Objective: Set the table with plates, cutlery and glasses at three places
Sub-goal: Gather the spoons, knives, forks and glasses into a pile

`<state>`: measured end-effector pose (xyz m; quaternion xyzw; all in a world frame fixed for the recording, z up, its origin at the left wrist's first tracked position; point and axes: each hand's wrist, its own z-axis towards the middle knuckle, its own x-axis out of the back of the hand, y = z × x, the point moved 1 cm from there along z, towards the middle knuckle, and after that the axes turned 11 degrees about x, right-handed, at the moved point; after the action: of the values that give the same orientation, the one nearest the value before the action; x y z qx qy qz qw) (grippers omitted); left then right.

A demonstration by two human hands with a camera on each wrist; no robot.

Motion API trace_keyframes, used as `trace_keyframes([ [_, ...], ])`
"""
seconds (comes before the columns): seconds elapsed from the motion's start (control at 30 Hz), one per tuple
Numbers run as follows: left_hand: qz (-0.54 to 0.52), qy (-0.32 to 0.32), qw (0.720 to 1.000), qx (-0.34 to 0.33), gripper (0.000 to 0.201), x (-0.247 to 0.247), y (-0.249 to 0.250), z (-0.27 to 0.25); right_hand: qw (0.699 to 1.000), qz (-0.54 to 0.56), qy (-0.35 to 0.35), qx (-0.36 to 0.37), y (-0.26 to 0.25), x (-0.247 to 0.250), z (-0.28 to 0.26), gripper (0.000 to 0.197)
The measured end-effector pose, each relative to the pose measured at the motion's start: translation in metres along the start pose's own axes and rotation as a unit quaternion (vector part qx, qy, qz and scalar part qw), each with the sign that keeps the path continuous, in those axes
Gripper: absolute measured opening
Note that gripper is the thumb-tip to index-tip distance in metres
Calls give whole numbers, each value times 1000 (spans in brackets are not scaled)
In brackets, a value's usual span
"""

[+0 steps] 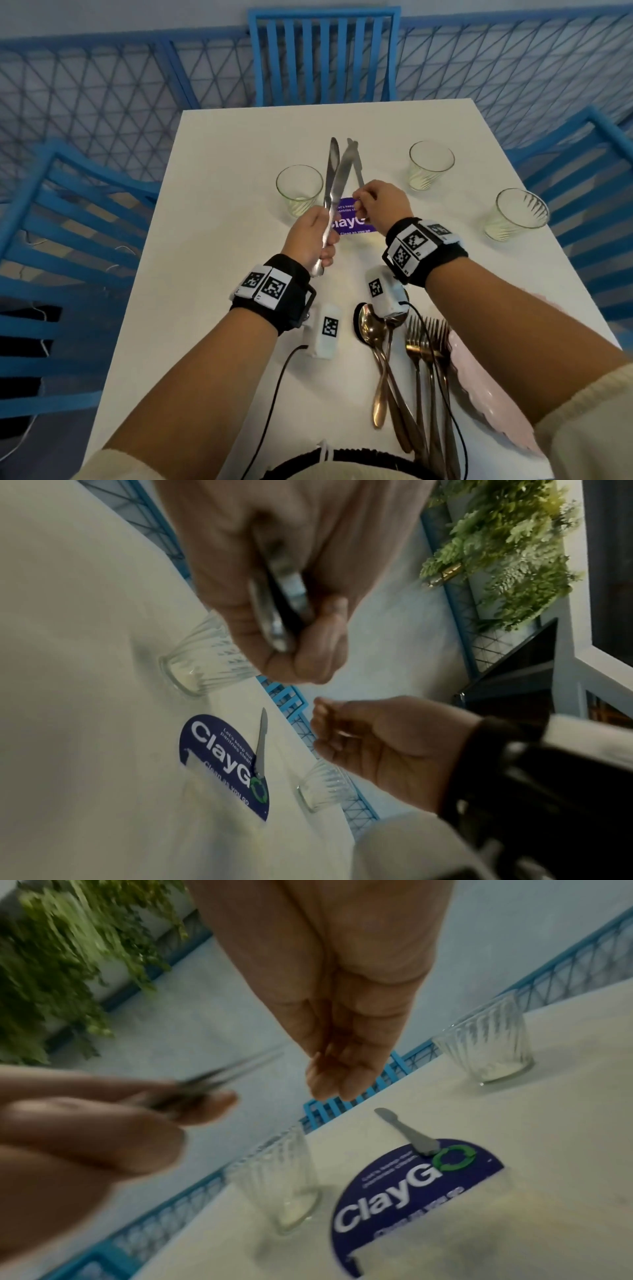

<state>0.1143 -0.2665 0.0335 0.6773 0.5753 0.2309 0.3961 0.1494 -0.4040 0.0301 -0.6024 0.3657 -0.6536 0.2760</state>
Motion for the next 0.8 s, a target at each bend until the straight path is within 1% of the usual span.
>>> trace_keyframes([
  [0.07,6,4,1000,-7,24,4,3,3,994,-105,-1,-9,9,-2,17,26],
  [0.13,28,6,999,-23,28,8,5,6,984,-177,-32,-18,17,-8,33,30],
  [0.23,32,-1,999,-30,28,14,6,12,964,-250,-85,-27,33,-20,57,39],
  [0.33,34,-7,999,-33,27,19,5,18,944,-297,-137,-34,44,-28,75,47],
  [0.37,35,-9,999,-32,26,20,4,19,937,-310,-158,-33,47,-30,79,48],
  [0.43,40,-9,999,-28,26,23,3,23,921,-339,-189,-33,51,-34,82,44],
  [0.5,49,-6,998,-25,26,26,1,27,909,-370,-190,-26,51,-37,83,36],
  [0.6,63,1,998,-21,25,28,-2,31,904,-390,-175,-23,49,-36,84,33],
  [0.7,75,2,997,-13,24,29,-4,32,898,-399,-177,-54,49,-30,87,31],
  [0.73,78,1,997,-12,24,29,-5,31,899,-397,-172,-63,49,-27,88,31],
  [0.8,81,2,997,-12,23,29,-6,30,903,-392,-158,-84,48,-21,85,40],
])
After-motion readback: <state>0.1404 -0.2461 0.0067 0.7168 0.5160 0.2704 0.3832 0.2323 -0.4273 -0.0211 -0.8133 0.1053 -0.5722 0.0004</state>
